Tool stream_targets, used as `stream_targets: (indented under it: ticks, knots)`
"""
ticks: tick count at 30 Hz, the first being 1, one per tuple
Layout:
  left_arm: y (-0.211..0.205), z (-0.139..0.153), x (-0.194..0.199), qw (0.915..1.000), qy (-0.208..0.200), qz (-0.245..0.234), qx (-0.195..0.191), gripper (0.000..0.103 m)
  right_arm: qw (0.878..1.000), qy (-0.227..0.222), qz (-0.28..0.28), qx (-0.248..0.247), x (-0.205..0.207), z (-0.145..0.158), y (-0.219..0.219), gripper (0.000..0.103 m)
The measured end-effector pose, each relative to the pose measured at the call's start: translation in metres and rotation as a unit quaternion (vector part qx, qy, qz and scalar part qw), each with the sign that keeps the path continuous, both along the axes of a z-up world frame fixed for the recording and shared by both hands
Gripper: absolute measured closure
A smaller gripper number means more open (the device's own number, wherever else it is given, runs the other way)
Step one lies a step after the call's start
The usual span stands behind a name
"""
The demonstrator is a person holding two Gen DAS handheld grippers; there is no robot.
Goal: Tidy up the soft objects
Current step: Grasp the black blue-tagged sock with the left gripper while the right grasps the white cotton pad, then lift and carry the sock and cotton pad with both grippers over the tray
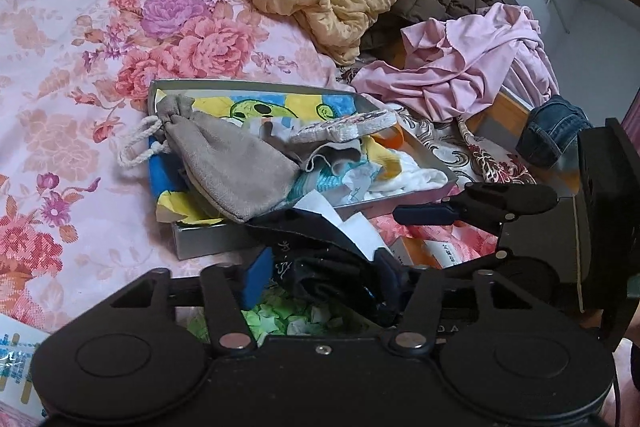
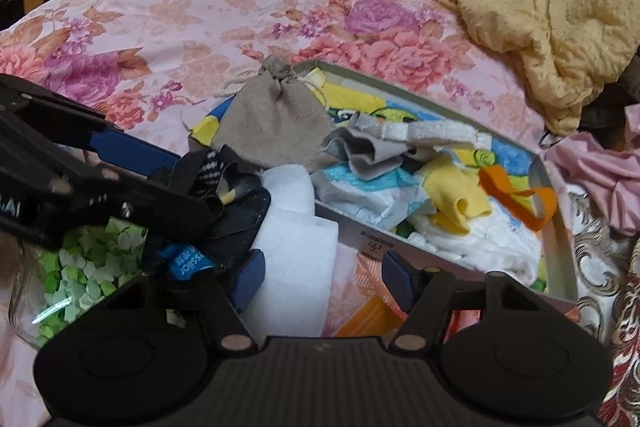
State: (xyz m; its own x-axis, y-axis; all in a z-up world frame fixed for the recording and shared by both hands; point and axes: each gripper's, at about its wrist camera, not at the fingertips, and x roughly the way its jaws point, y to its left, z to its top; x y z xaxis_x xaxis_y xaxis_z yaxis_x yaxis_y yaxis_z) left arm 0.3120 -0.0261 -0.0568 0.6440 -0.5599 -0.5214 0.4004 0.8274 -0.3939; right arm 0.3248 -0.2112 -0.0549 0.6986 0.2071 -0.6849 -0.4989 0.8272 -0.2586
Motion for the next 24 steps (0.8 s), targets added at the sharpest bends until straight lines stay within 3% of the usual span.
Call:
stream_targets:
  ticks: [14,17,19,24]
  knots:
    - [0.012,-0.006,0.006,0.9994,0.015,0.025,-0.020,0.087,0.998,0.053,0.039,0.020,0.021,-0.003,-0.010,0.037]
    - [0.013,-0.006,0.006,0.9992,0.013,0.028,-0.024,0.089,0.995,0.076,0.055,0.038,0.027,-0.006,-0.012,0.050]
    - [0.013,-0.007,0.007,0.9992,0.012,0.028,-0.026,0.090,0.993,0.092,0.064,0.047,0.029,-0.007,-0.013,0.065]
    - [0.014,-0.008,0.006,0.9992,0.007,0.029,-0.028,0.094,0.991,0.093,0.083,0.038,0.024,-0.011,-0.007,0.091]
